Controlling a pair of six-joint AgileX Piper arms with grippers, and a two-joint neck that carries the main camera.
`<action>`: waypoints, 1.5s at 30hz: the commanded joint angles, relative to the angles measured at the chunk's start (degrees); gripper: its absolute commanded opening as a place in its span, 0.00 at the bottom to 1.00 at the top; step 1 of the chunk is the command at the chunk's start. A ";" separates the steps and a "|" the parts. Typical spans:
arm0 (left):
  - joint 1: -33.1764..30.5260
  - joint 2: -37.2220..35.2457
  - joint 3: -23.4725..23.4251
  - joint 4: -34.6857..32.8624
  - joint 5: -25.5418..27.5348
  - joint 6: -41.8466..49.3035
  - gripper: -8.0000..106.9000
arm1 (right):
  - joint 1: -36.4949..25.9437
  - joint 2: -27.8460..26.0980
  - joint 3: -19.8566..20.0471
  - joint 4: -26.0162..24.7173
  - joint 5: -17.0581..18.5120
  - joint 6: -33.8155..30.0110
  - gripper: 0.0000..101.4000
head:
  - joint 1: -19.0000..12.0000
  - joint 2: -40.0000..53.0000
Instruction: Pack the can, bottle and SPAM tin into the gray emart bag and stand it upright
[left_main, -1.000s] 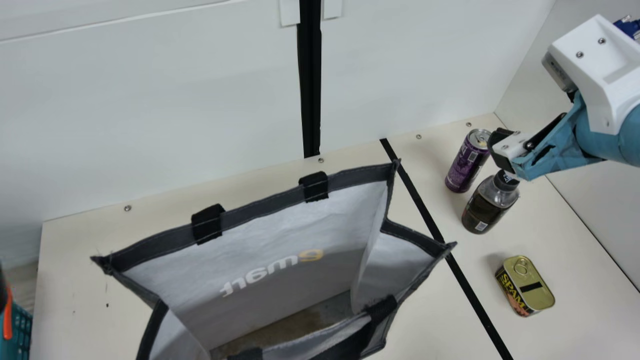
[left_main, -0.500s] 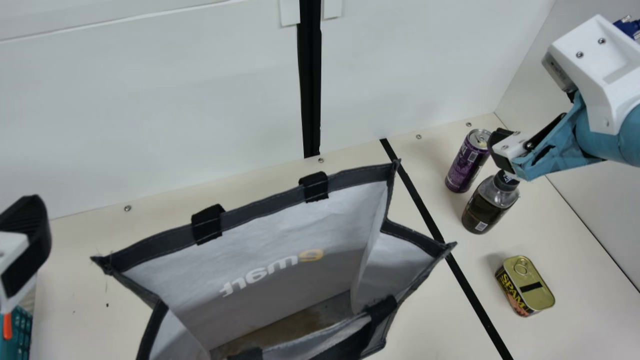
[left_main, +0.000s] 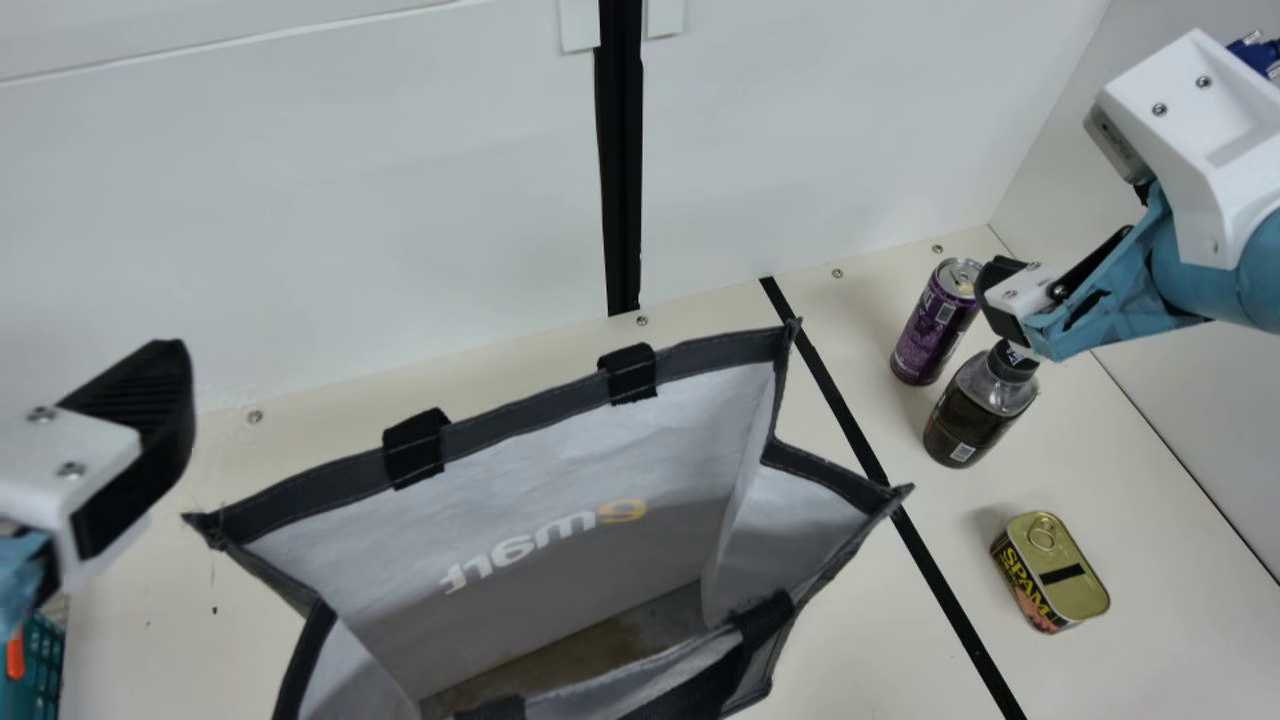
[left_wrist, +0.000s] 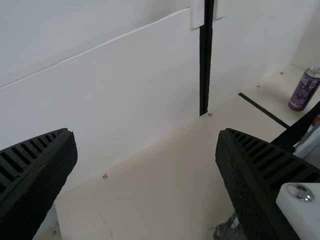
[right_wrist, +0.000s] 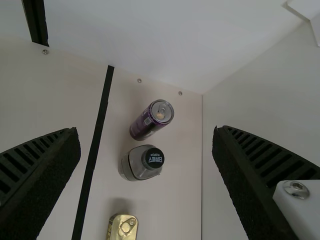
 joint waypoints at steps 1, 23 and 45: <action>0.11 0.46 -0.32 -2.53 0.06 1.81 0.85 | 0.00 0.00 0.00 0.00 0.00 0.00 0.94 | -1.30 -0.05; -3.37 5.17 -1.08 -12.44 0.06 11.16 0.85 | 0.00 0.00 0.00 0.00 0.00 0.00 0.94 | -1.30 -0.05; -7.39 10.40 -0.74 -16.22 0.06 15.15 0.85 | 0.00 0.00 0.00 0.00 0.00 0.00 0.94 | -1.30 -0.05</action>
